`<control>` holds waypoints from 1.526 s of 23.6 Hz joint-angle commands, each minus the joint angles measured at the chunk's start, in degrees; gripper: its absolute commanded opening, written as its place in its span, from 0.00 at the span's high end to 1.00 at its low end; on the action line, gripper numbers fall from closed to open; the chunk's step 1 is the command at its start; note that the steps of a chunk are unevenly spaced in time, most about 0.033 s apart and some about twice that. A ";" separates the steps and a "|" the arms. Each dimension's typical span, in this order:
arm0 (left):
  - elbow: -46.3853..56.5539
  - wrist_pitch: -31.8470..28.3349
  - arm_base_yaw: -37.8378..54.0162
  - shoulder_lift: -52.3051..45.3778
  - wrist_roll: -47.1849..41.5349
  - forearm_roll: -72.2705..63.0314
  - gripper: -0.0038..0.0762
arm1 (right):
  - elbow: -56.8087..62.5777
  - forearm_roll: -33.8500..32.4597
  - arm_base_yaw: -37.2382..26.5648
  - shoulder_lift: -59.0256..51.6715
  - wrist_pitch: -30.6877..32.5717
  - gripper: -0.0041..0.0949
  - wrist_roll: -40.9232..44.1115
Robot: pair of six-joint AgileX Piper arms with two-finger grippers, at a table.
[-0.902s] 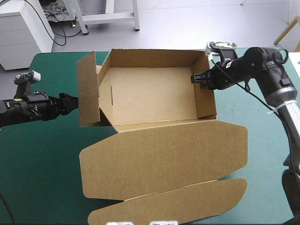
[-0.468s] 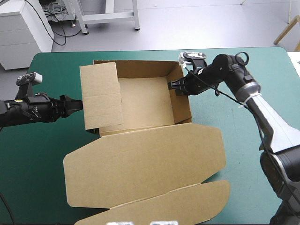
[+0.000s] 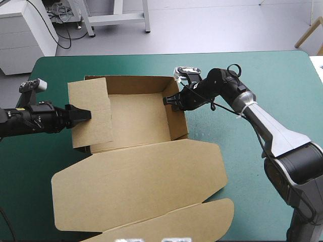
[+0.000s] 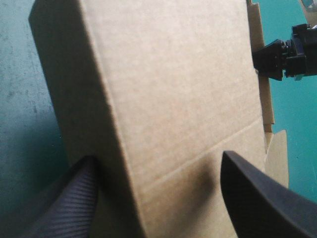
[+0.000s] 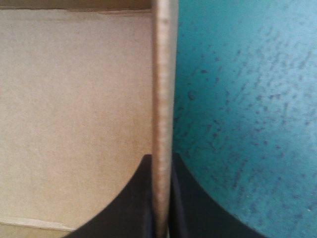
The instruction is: Fold the box
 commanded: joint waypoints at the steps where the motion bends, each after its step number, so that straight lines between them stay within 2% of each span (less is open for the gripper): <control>1: -1.61 3.33 -0.03 -1.09 0.44 -3.15 0.34 | -1.72 4.10 1.15 -3.35 -3.03 0.98 0.40; 9: -1.61 3.47 -0.90 -1.09 0.12 -3.05 0.34 | -1.72 3.99 2.22 -3.35 -4.59 0.98 1.98; 13: -1.61 2.95 -4.49 -1.09 -3.14 2.48 0.36 | -1.72 2.41 4.44 -3.35 -5.79 0.98 2.11; 21: -1.61 1.12 -11.27 -1.09 -15.16 20.18 0.53 | -1.72 0.68 5.49 -3.35 -5.51 0.98 2.79; 24: -1.61 -1.97 -14.65 -1.09 -24.57 29.82 0.62 | -1.72 0.79 5.60 -3.35 -5.61 0.98 3.51; 30: -1.61 -2.67 -17.98 -1.09 -35.66 42.11 0.66 | -1.72 0.79 5.60 -3.45 -4.43 0.98 3.51; 36: -1.61 -2.60 -17.98 -1.09 -40.06 46.06 0.79 | -1.72 1.72 5.60 -3.45 -2.87 0.98 3.51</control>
